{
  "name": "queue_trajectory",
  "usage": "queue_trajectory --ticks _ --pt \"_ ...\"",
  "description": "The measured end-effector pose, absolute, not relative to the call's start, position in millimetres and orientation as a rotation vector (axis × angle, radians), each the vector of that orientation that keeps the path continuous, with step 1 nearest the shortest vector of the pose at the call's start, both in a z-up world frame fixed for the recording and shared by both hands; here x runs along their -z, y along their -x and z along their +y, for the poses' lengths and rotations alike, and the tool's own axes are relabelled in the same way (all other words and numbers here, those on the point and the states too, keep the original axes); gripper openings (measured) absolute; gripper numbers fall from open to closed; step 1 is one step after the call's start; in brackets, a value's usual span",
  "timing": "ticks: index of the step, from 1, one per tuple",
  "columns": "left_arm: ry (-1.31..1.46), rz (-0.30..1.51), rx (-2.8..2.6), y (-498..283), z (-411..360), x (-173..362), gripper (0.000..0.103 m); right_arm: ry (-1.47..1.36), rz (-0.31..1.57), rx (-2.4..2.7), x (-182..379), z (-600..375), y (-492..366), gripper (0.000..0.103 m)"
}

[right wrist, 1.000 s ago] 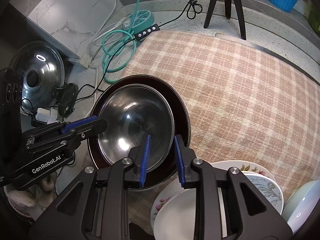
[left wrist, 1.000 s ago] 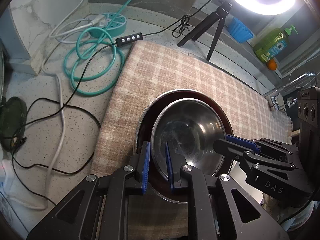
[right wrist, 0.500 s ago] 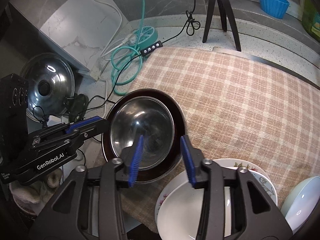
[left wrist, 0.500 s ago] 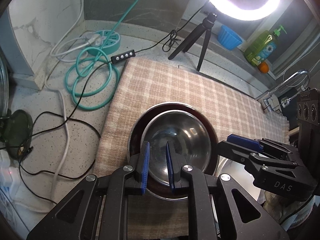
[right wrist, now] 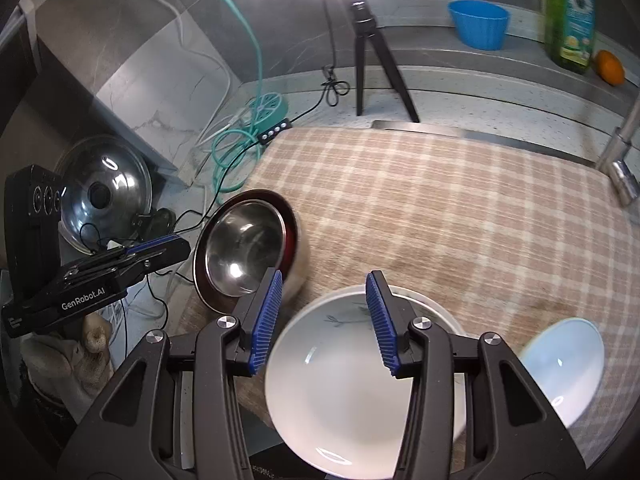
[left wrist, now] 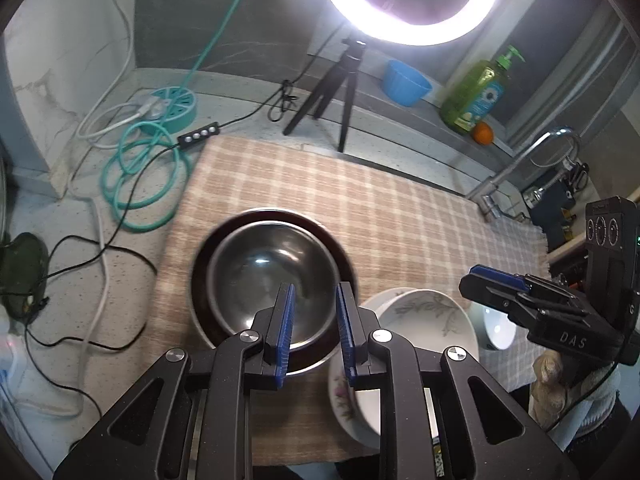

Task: Organize plates and bowls
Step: 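Move the left gripper to the pale blue bowl rim and close it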

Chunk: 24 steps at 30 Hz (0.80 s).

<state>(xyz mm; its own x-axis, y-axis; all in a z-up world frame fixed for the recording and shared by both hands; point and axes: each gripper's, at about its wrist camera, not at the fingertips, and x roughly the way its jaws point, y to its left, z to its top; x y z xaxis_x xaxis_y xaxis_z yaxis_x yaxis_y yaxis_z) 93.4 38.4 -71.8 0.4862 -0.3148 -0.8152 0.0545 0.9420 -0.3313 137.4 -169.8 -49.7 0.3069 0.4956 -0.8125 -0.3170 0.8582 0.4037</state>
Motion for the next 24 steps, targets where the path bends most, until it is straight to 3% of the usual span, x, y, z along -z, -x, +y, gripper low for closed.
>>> queue_trajectory --ticks 11,24 --pt "0.253 1.077 0.379 -91 -31 76 0.019 -0.236 1.097 -0.389 41 -269 -122 0.046" --pt "0.2 1.153 0.534 -94 -127 102 0.019 -0.279 1.143 -0.207 70 -360 -101 0.046"
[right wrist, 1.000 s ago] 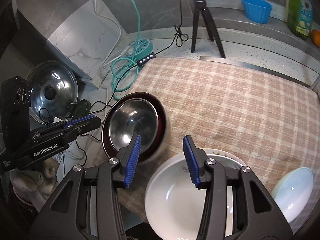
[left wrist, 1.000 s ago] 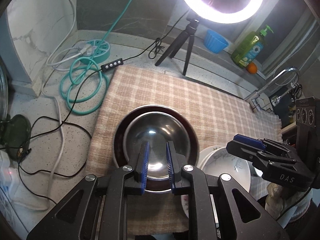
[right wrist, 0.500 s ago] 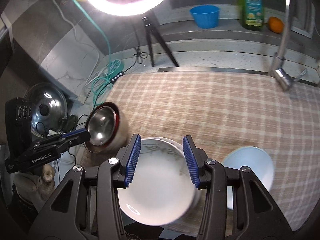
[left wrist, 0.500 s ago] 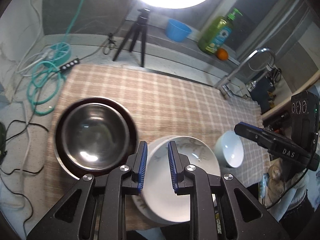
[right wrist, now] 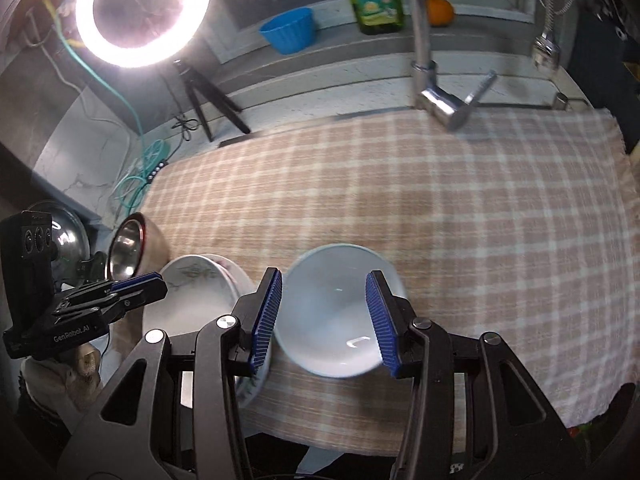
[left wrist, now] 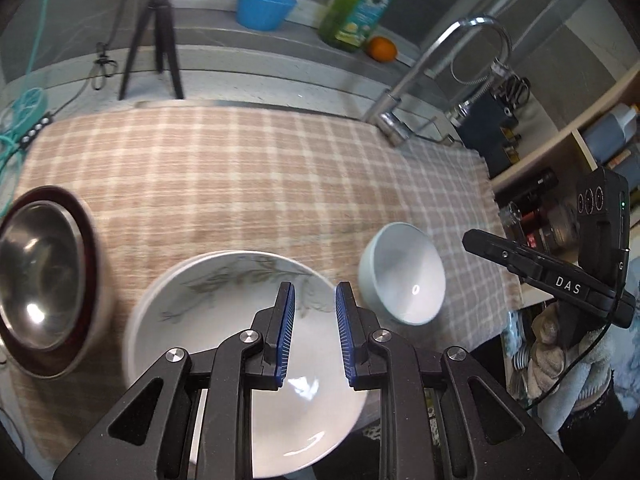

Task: Organize plates and bowls
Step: 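Move the left gripper to the pale blue bowl rim and close it, then lift and carry the pale blue bowl over the nested steel bowls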

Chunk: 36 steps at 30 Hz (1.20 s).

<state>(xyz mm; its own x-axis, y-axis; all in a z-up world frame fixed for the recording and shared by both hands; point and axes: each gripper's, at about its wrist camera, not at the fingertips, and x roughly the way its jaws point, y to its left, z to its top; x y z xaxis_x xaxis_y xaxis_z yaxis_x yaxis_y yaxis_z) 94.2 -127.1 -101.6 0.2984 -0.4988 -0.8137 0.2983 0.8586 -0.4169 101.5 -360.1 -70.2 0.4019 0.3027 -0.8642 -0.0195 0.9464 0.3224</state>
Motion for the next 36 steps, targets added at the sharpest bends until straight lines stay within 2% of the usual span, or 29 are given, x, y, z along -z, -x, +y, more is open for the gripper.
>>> queue_trajectory --ticks 10,21,24,27,29,36 --pt "0.159 1.226 0.589 -104 -181 126 0.019 -0.316 1.222 -0.179 109 -394 -94 0.046" --pt "0.17 1.279 0.59 -110 -196 140 0.019 -0.356 1.26 -0.187 130 -401 -98 0.045" --pt "0.18 1.299 0.592 -111 -201 146 0.019 -0.369 1.272 -0.19 134 -403 -99 0.039" --pt "0.193 1.308 0.587 -113 -202 150 0.019 -0.371 1.279 -0.191 139 -403 -100 0.038" --pt "0.199 1.315 0.586 -113 -203 152 0.018 -0.374 1.286 -0.195 142 -402 -101 0.028" --pt "0.192 1.32 0.586 -116 -207 156 0.017 -0.398 1.301 -0.227 147 -398 -103 0.015"
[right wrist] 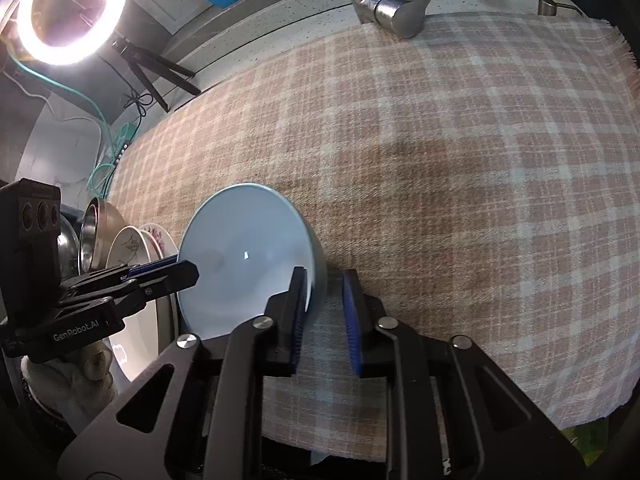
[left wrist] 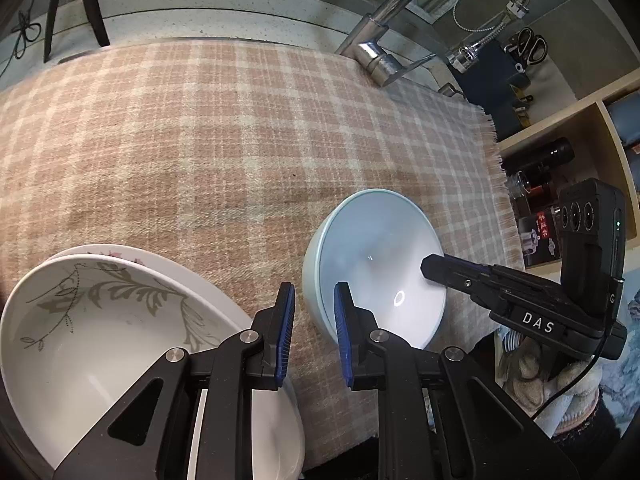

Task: Organize plates and bowls
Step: 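Lift and carry the pale blue bowl over the nested steel bowls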

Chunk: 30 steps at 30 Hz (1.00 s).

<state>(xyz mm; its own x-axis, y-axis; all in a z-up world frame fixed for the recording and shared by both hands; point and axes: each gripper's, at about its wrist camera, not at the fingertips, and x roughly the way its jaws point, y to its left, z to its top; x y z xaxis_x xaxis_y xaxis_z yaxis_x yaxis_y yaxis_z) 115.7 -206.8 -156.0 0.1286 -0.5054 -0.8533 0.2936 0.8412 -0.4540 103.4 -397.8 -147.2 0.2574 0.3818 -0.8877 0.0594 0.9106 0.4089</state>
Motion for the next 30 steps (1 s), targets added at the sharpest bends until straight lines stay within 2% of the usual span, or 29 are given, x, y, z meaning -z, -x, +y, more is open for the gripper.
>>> queue_trajectory --ticks 3,13,30 --pt "0.184 1.32 0.591 -115 -208 157 0.013 -0.395 1.307 -0.234 148 -395 -104 0.013" --pt "0.166 1.309 0.596 -113 -211 155 0.013 -0.414 1.31 -0.222 148 -396 -102 0.011" --pt "0.229 1.223 0.58 -105 -179 120 0.013 -0.366 1.224 -0.264 94 -369 -103 0.011"
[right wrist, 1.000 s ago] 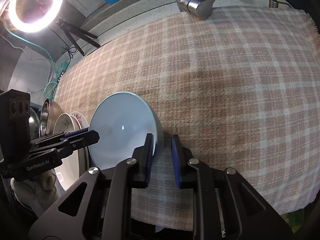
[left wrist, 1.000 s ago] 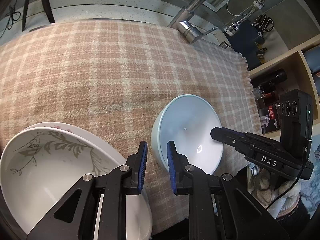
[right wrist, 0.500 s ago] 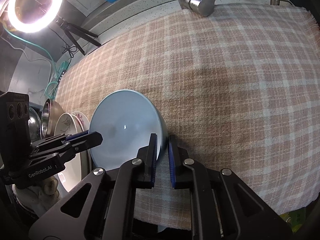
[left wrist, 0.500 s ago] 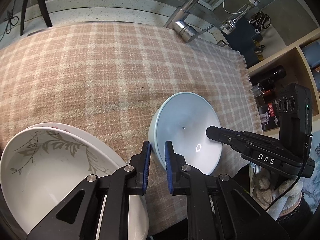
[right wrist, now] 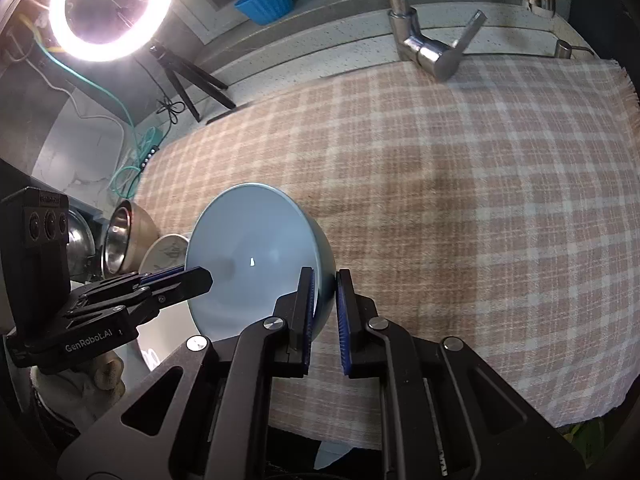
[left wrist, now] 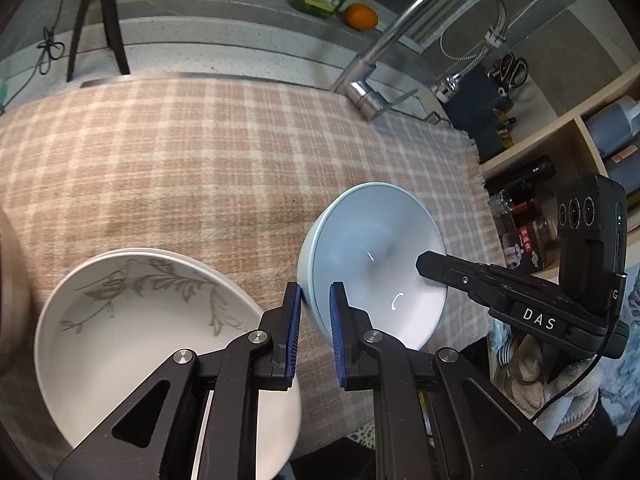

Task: Organize plates and bowls
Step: 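Lift and carry the pale blue bowl over the nested steel bowls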

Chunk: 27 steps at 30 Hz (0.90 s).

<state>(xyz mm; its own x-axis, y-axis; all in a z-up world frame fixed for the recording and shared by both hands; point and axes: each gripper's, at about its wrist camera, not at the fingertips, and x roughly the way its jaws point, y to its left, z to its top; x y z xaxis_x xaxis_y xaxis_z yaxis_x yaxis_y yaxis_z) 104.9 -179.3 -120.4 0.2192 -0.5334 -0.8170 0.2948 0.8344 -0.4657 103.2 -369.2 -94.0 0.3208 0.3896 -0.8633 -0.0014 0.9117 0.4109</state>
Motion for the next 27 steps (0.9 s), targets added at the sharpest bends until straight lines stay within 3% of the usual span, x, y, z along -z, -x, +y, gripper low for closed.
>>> queue_trajectory --ticks 27 --pt "0.405 1.08 0.335 -78 -13 80 0.013 -0.236 1.154 -0.539 42 -192 -128 0.011"
